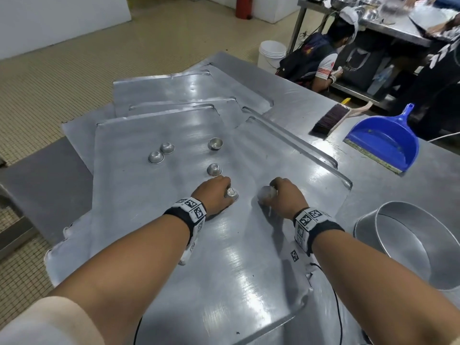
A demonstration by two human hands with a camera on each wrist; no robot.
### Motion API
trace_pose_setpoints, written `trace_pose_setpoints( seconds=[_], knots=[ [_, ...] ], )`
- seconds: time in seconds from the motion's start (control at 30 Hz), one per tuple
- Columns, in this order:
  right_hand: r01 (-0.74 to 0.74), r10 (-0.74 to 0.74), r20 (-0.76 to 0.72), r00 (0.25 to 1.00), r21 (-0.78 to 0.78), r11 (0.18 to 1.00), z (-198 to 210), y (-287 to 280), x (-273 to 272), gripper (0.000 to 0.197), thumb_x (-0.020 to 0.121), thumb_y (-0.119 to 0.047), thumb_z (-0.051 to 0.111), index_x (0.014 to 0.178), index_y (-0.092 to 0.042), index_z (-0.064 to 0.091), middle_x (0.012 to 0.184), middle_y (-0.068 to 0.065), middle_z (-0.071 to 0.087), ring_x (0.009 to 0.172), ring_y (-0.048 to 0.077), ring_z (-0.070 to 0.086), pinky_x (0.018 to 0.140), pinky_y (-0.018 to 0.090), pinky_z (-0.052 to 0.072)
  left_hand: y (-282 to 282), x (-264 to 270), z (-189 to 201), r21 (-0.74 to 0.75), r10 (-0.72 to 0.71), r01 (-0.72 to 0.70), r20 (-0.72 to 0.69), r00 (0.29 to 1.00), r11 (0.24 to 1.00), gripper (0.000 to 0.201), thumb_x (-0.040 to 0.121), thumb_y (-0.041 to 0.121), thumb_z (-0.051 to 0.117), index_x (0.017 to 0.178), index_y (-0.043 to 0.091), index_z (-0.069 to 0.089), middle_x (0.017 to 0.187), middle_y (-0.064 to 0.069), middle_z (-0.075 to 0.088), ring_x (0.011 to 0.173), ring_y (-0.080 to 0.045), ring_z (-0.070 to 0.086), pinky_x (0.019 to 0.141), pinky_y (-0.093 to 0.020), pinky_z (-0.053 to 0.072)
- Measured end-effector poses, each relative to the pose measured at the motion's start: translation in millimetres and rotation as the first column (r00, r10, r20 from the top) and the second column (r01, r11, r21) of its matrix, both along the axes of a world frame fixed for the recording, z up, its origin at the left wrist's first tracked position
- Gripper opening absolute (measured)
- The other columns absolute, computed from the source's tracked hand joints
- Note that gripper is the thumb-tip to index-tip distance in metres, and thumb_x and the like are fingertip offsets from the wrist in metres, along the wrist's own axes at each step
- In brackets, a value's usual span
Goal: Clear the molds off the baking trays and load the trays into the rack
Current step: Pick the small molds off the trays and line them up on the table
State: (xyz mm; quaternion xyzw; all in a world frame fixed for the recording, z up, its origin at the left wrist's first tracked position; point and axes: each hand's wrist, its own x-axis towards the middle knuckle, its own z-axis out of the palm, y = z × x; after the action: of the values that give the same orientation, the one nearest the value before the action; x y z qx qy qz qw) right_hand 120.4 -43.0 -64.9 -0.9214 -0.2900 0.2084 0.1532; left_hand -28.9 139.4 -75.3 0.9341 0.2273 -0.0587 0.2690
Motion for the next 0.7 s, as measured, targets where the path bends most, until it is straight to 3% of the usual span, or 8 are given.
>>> trace_pose_setpoints(
  seconds=[0.1, 0.23, 0.3, 0.4, 0.53, 0.7],
  knots=[
    [-0.013, 0.014, -0.008, 1.0, 0.058, 0.998, 5.4, -4.7, -17.1, 0.052, 0.079, -0.045, 0.081, 0.117, -0.018, 0.059, 0.11, 0.003, 0.066, 0.095, 0.024, 0.063, 0.085, 0.04, 0.054, -7.9, -10.0, 5.4, -0.037, 0.016, -0.015, 0.025, 1.0, 0.999, 0.025, 0.084, 0.037, 0.067, 0.097, 0.02, 0.054, 0.096, -0.001, 0.064, 0.089, -0.028, 0.063, 0.077, -0.039, 0.053],
    [-0.055, 0.056, -0.017, 0.998, 0.062, 0.997, 7.1, -11.2, -43.2, 0.057, 0.08, -0.046, 0.08, 0.128, -0.022, 0.058, 0.118, 0.003, 0.069, 0.104, 0.024, 0.064, 0.09, 0.038, 0.053, -17.0, -25.0, 3.5, -0.06, -0.041, 0.042, 0.014, 0.999, 0.997, 0.051, 0.087, 0.033, 0.067, 0.134, 0.021, 0.055, 0.124, -0.004, 0.058, 0.113, -0.027, 0.057, 0.096, -0.04, 0.049],
    [-0.085, 0.086, -0.016, 0.996, 0.04, 0.996, 7.7, -15.7, -57.5, 0.064, 0.082, -0.045, 0.078, 0.138, -0.023, 0.056, 0.129, 0.002, 0.066, 0.113, 0.024, 0.062, 0.096, 0.038, 0.051, -20.8, -33.1, 1.8, -0.022, -0.089, 0.089, -0.021, 0.996, 0.996, 0.044, 0.09, 0.033, 0.063, 0.131, 0.018, 0.059, 0.125, -0.006, 0.052, 0.117, -0.029, 0.051, 0.099, -0.041, 0.046],
    [-0.099, 0.099, -0.011, 0.995, 0.024, 0.995, 7.8, -21.7, -73.3, 0.063, 0.082, -0.045, 0.077, 0.139, -0.024, 0.058, 0.131, 0.003, 0.064, 0.116, 0.024, 0.061, 0.097, 0.036, 0.05, -22.7, -46.1, -1.1, -0.03, -0.077, 0.077, -0.021, 0.997, 0.997, 0.037, 0.092, 0.034, 0.063, 0.126, 0.021, 0.061, 0.124, -0.005, 0.054, 0.116, -0.03, 0.048, 0.099, -0.045, 0.045],
    [-0.083, 0.084, -0.009, 0.996, 0.032, 0.996, 8.3, -28.6, -91.6, 0.059, 0.081, -0.044, 0.077, 0.135, -0.025, 0.06, 0.127, 0.002, 0.066, 0.112, 0.024, 0.062, 0.094, 0.035, 0.051, -26.7, -64.5, -0.4, -0.107, -0.021, 0.032, 0.107, 0.994, 0.994, 0.03, 0.089, 0.03, 0.065, 0.118, 0.024, 0.062, 0.112, 0.0, 0.065, 0.103, -0.025, 0.059, 0.087, -0.034, 0.047],
    [-0.07, 0.071, -0.023, 0.997, 0.045, 0.997, 8.0, -35.4, -109.0, 0.06, 0.078, -0.044, 0.08, 0.132, -0.025, 0.061, 0.124, 0.002, 0.067, 0.111, 0.024, 0.062, 0.093, 0.035, 0.051, -30.3, -89.0, -0.9, -0.187, 0.075, -0.047, 0.145, 0.987, 0.981, 0.032, 0.083, 0.028, 0.076, 0.108, 0.025, 0.057, 0.095, 0.009, 0.069, 0.085, -0.013, 0.061, 0.072, -0.028, 0.045]
  ],
)
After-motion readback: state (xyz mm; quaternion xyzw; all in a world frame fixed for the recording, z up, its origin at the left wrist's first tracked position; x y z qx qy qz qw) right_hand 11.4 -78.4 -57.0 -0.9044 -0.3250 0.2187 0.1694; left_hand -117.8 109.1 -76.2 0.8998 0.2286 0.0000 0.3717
